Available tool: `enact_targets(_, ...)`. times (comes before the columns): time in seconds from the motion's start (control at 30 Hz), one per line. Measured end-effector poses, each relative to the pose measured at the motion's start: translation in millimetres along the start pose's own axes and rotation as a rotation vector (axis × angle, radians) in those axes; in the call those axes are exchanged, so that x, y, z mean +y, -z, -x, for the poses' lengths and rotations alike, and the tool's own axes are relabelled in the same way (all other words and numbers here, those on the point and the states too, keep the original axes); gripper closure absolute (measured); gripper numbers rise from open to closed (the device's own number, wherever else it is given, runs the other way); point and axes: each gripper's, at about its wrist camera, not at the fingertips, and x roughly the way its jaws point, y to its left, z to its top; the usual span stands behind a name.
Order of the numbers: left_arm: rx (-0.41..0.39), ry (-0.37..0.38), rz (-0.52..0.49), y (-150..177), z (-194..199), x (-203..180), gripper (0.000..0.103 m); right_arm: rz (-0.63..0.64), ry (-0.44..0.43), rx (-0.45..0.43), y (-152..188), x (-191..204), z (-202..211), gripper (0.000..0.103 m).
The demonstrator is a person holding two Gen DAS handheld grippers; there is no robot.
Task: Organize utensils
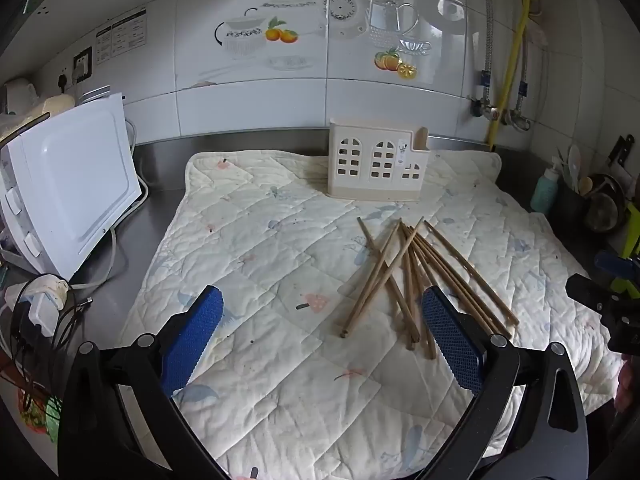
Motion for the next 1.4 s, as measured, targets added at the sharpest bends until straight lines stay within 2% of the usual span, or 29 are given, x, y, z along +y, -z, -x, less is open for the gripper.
enact_targets(0.33,-0.004,-0.015,0.003,-1,7,-9,0.005,0.003,-0.003,-0.006,-2,-1,5,0.006)
enact_targets(0.47,-0.001,0.004,-0.003,1,9,-2,0.005,0.005,-0.005,-0.013,-3,1,6,0.006)
enact_targets(1.4,0.000,-0.005,0.010,-1,-9,9,0.005,0.013,-0.021,0.007,-1,4,-9,0.007)
